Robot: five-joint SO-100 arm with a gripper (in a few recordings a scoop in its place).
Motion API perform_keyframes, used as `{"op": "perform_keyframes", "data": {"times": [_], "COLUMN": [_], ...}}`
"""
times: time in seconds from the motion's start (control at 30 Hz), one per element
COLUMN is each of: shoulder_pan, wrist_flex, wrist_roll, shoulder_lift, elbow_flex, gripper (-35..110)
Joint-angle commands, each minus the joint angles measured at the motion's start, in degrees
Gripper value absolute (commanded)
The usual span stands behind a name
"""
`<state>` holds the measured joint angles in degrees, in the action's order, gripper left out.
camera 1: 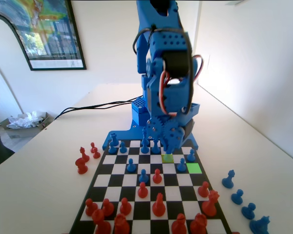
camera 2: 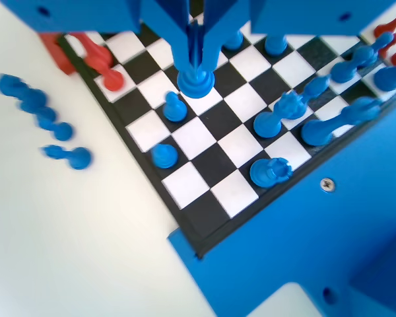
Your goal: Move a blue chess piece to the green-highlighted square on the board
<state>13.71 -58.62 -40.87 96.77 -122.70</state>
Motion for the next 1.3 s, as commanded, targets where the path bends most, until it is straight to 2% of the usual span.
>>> {"op": "perform_keyframes", "data": {"times": [0.0,0.3,0.47,1.27], "shoulder_pan": [2.9,9.1,9.5,11.4], "wrist_flex": [-3.6,-6.9,-5.4,8.2], "wrist_roll": [0.8,-1.1,-4.0,-10.1], "shoulder_lift": [4.7,-7.6,-12.5,-19.9], "elbow_flex": [8.5,19.0,20.7,11.3], "gripper": [1,1,1,1]}}
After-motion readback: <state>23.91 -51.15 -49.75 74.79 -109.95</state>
